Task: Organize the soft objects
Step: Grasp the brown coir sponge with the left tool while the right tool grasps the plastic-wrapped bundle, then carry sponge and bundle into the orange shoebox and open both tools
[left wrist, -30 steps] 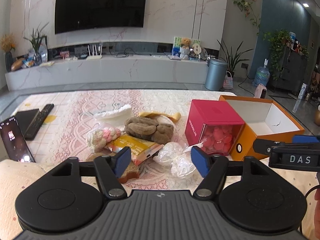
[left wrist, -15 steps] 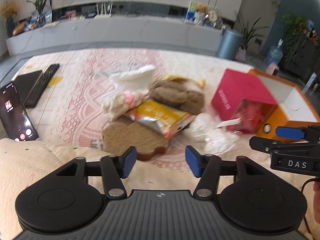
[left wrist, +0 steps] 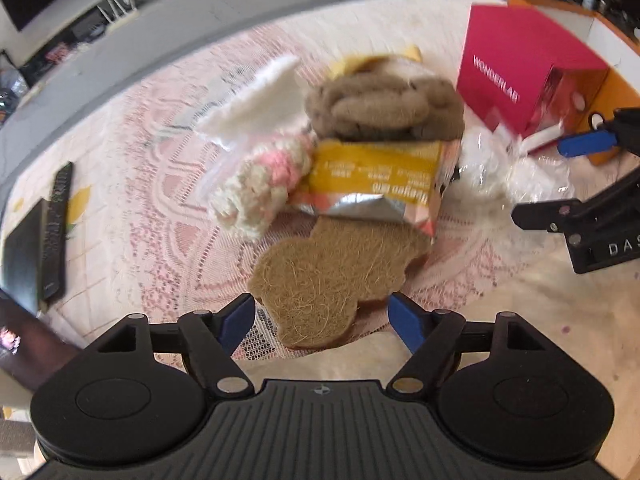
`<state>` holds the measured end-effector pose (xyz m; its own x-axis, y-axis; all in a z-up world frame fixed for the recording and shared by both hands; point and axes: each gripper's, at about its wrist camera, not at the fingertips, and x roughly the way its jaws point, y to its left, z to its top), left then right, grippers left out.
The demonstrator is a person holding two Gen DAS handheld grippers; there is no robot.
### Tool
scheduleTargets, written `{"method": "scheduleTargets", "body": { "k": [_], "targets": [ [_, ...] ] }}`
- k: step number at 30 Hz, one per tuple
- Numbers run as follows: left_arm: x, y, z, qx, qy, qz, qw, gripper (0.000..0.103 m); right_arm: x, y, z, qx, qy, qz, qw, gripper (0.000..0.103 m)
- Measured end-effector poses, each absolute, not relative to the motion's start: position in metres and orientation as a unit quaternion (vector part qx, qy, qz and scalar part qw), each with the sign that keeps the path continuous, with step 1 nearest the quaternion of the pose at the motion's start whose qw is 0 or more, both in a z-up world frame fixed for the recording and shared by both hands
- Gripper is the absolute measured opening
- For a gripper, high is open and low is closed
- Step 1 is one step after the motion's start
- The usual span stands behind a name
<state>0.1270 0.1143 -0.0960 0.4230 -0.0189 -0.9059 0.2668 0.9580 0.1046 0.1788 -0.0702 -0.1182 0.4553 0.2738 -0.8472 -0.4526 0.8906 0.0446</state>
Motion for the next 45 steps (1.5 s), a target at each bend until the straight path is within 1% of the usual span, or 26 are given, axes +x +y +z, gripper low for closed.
{"method": "scheduleTargets", "body": {
  "k": [3, 7, 10, 12, 14, 15, 16, 17, 18, 19, 20, 22, 26, 33, 38, 45],
  "targets": [
    [0.134, 0.12, -0.109, 0.109, 0.557, -0.088, 0.819, 0.09, 0.185, -0.068, -0.127, -0.091, 0.485, 0.214, 0.843, 0.09],
    [0.144, 0.123, -0.12, 0.098, 0.586, -0.082, 0.8, 0.09, 0.191, -0.066, -0.137, -0.09, 0.494, 0.211, 0.839, 0.086],
    [0.151, 0.127, -0.125, 0.079, 0.598, -0.066, 0.795, 0.081, 0.192, -0.065, -0.143, -0.088, 0.498, 0.212, 0.836, 0.081],
    [0.154, 0.127, -0.128, 0.076, 0.603, -0.059, 0.792, 0.079, 0.191, -0.064, -0.145, -0.09, 0.496, 0.212, 0.837, 0.08],
    [0.155, 0.124, -0.131, 0.081, 0.606, -0.056, 0.789, 0.069, 0.191, -0.063, -0.146, -0.091, 0.493, 0.215, 0.838, 0.076],
    [0.156, 0.123, -0.132, 0.086, 0.608, -0.051, 0.788, 0.066, 0.191, -0.064, -0.147, -0.091, 0.493, 0.217, 0.838, 0.072],
    [0.156, 0.123, -0.132, 0.083, 0.608, -0.052, 0.788, 0.062, 0.191, -0.064, -0.148, -0.09, 0.493, 0.219, 0.837, 0.069],
    [0.156, 0.123, -0.132, 0.079, 0.608, -0.05, 0.788, 0.06, 0.19, -0.065, -0.148, -0.09, 0.493, 0.221, 0.837, 0.068],
    [0.156, 0.124, -0.132, 0.078, 0.608, -0.048, 0.789, 0.06, 0.189, -0.065, -0.148, -0.091, 0.492, 0.223, 0.837, 0.065],
    [0.155, 0.124, -0.131, 0.077, 0.606, -0.046, 0.791, 0.059, 0.189, -0.066, -0.147, -0.09, 0.491, 0.227, 0.837, 0.058],
    [0.153, 0.123, -0.129, 0.078, 0.604, -0.045, 0.792, 0.059, 0.188, -0.066, -0.146, -0.087, 0.49, 0.23, 0.836, 0.054],
    [0.151, 0.121, -0.126, 0.081, 0.598, -0.04, 0.796, 0.058, 0.185, -0.067, -0.142, -0.085, 0.489, 0.233, 0.836, 0.048],
    [0.144, 0.121, -0.116, 0.074, 0.591, -0.031, 0.803, 0.056, 0.179, -0.071, -0.133, -0.073, 0.49, 0.236, 0.836, 0.045],
    [0.115, 0.117, -0.089, 0.058, 0.564, -0.008, 0.824, 0.055, 0.157, -0.088, -0.103, -0.06, 0.468, 0.233, 0.85, 0.045],
    [0.085, 0.112, -0.067, 0.026, 0.52, 0.013, 0.854, 0.055, 0.138, -0.103, -0.085, -0.044, 0.453, 0.227, 0.861, 0.045],
    [0.064, 0.097, -0.029, -0.013, 0.461, 0.009, 0.887, 0.055, 0.111, -0.127, -0.055, -0.03, 0.411, 0.217, 0.885, 0.045]
  ]
}}
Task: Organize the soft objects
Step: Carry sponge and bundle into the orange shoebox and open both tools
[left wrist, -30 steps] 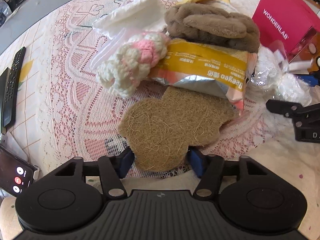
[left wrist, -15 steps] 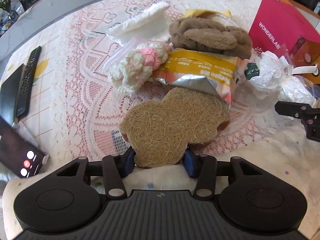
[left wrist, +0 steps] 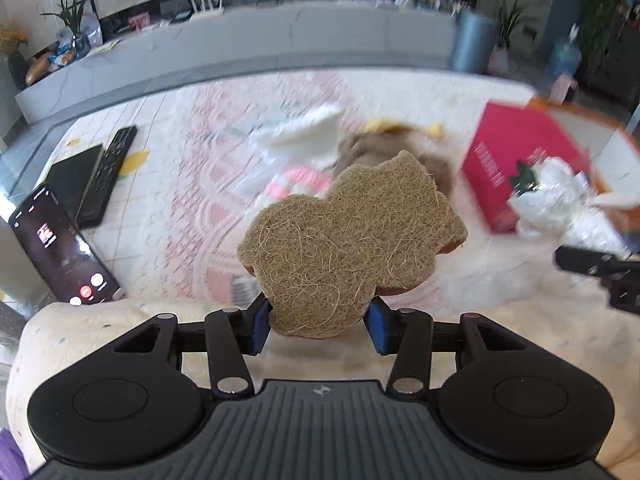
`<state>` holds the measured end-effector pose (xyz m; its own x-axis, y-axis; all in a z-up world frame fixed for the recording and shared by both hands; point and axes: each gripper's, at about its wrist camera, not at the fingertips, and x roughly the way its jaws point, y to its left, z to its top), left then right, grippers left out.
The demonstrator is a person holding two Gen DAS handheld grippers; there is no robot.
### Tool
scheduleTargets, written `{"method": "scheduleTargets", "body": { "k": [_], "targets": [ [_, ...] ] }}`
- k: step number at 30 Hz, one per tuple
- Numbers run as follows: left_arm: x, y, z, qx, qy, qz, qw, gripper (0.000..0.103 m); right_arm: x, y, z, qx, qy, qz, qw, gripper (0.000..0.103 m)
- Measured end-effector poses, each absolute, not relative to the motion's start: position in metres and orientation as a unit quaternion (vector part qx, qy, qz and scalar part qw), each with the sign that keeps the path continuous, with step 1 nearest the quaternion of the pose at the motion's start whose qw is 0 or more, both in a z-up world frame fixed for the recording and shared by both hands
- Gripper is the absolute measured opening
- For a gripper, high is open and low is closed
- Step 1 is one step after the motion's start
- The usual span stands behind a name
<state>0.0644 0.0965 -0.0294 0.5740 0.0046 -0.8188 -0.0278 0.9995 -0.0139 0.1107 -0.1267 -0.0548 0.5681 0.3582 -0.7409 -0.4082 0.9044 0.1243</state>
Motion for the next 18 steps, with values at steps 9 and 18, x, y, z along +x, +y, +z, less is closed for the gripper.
{"method": "scheduleTargets", "body": {
  "k": [9, 18],
  "targets": [
    [0.064, 0.041, 0.024, -0.019, 0.389, -0.058, 0.919, 0.055, 0.086, -0.174, -0.015, -0.009, 0.358, 0.187, 0.915, 0.045],
    [0.123, -0.037, 0.039, -0.034, 0.403, -0.151, 0.902, 0.055, 0.103, -0.247, 0.014, 0.016, 0.335, 0.129, 0.933, 0.045]
  ]
}}
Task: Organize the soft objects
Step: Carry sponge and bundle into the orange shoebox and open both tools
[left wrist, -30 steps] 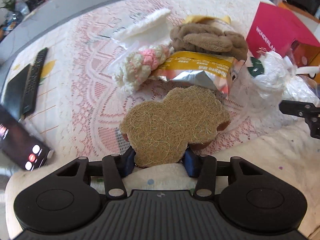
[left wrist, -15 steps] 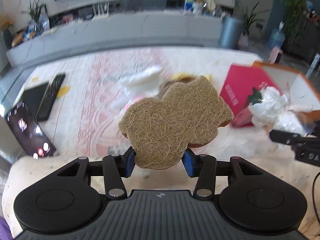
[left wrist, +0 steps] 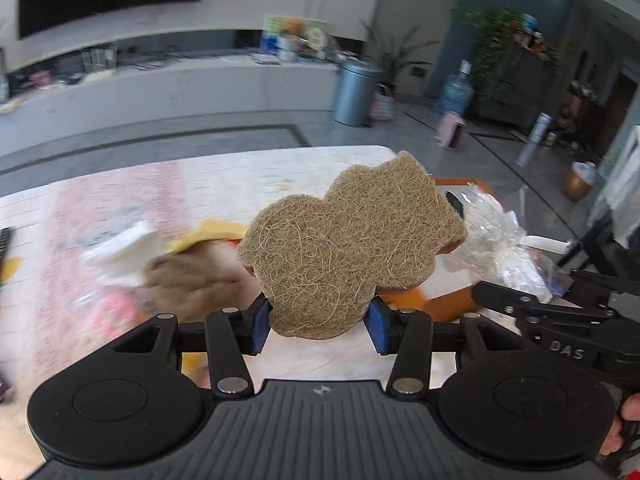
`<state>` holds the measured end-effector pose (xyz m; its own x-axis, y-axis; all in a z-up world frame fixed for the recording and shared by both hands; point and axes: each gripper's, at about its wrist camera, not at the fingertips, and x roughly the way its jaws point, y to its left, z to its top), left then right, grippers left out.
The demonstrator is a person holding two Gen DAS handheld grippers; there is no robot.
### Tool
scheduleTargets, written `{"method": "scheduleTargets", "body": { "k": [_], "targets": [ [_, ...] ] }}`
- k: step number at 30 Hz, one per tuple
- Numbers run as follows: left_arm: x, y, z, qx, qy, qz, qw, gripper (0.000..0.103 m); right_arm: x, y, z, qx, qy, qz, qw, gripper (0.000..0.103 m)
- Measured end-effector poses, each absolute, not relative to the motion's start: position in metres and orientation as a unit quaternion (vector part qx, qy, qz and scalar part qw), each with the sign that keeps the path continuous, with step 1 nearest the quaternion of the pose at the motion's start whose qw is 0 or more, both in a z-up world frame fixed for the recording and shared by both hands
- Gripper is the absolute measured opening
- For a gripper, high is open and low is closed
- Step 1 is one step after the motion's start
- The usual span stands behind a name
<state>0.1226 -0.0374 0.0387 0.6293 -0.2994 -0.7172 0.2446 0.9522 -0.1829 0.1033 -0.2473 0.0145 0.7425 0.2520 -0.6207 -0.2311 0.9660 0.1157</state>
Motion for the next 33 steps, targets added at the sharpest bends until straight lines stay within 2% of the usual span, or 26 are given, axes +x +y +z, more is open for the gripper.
{"method": "scheduleTargets", "body": {
  "k": [6, 12, 15, 20, 27, 33],
  "targets": [
    [0.182, -0.097, 0.031, -0.04, 0.447, -0.192, 0.873, 0.055, 0.146, -0.295, 0.016, 0.011, 0.353, 0.087, 0.932, 0.045],
    [0.23, -0.163, 0.01, 0.037, 0.486, -0.202, 0.85, 0.055, 0.206, -0.341, -0.006, 0.011, 0.416, 0.053, 0.908, 0.045],
    [0.248, -0.192, -0.007, 0.089, 0.515, -0.208, 0.827, 0.055, 0.232, -0.359, -0.025, 0.023, 0.452, 0.049, 0.89, 0.046],
    [0.264, -0.24, -0.04, 0.237, 0.526, -0.219, 0.787, 0.056, 0.269, -0.377, -0.06, 0.015, 0.522, 0.056, 0.851, 0.046],
    [0.289, -0.265, -0.078, 0.345, 0.563, -0.254, 0.707, 0.057, 0.288, -0.379, -0.094, -0.018, 0.589, 0.078, 0.804, 0.047],
    [0.296, -0.268, -0.101, 0.378, 0.587, -0.268, 0.663, 0.058, 0.303, -0.377, -0.114, -0.007, 0.628, 0.092, 0.772, 0.05]
  ]
}}
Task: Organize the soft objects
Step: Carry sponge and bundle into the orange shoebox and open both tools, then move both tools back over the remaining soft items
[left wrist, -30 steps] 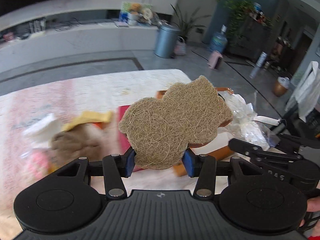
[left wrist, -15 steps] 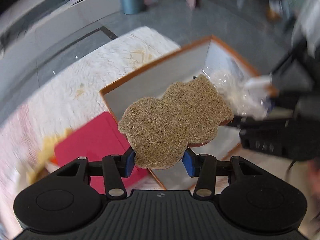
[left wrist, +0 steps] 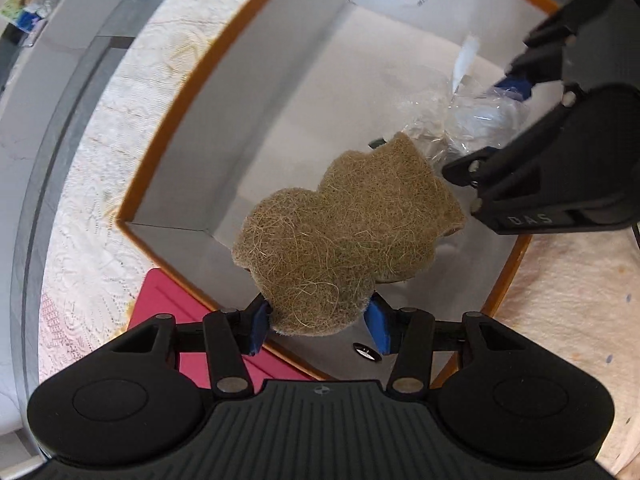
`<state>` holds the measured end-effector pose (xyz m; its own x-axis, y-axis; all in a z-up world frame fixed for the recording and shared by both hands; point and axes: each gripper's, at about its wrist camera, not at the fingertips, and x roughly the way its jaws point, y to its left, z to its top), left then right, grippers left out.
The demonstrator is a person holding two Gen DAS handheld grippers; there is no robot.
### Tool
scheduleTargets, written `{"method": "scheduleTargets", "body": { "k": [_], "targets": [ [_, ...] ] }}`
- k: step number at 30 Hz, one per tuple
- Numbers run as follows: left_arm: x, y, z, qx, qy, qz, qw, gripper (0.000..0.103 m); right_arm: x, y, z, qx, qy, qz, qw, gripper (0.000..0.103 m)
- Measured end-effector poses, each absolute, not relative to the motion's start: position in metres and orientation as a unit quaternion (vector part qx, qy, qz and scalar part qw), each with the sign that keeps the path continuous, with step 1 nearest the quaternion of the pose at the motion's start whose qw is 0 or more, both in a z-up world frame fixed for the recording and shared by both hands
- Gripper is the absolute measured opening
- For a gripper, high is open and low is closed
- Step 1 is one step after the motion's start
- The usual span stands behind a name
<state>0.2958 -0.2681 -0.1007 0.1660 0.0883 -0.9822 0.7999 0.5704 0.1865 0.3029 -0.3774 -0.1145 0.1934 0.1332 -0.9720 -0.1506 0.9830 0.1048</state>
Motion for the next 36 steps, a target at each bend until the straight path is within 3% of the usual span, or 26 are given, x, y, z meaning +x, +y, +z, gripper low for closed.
{"method": "scheduleTargets", "body": {
  "k": [8, 16, 36],
  "targets": [
    [0.291, -0.263, -0.104, 0.38, 0.576, -0.29, 0.663, 0.078, 0.299, -0.369, -0.119, -0.018, 0.646, 0.098, 0.757, 0.066],
    [0.281, -0.254, -0.076, 0.354, 0.563, -0.3, 0.684, 0.078, 0.3, -0.368, -0.1, -0.022, 0.639, 0.082, 0.765, 0.081],
    [0.169, -0.16, 0.024, 0.202, 0.424, -0.274, 0.839, 0.077, 0.206, -0.305, 0.0, -0.045, 0.502, 0.077, 0.86, 0.085]
  ]
}}
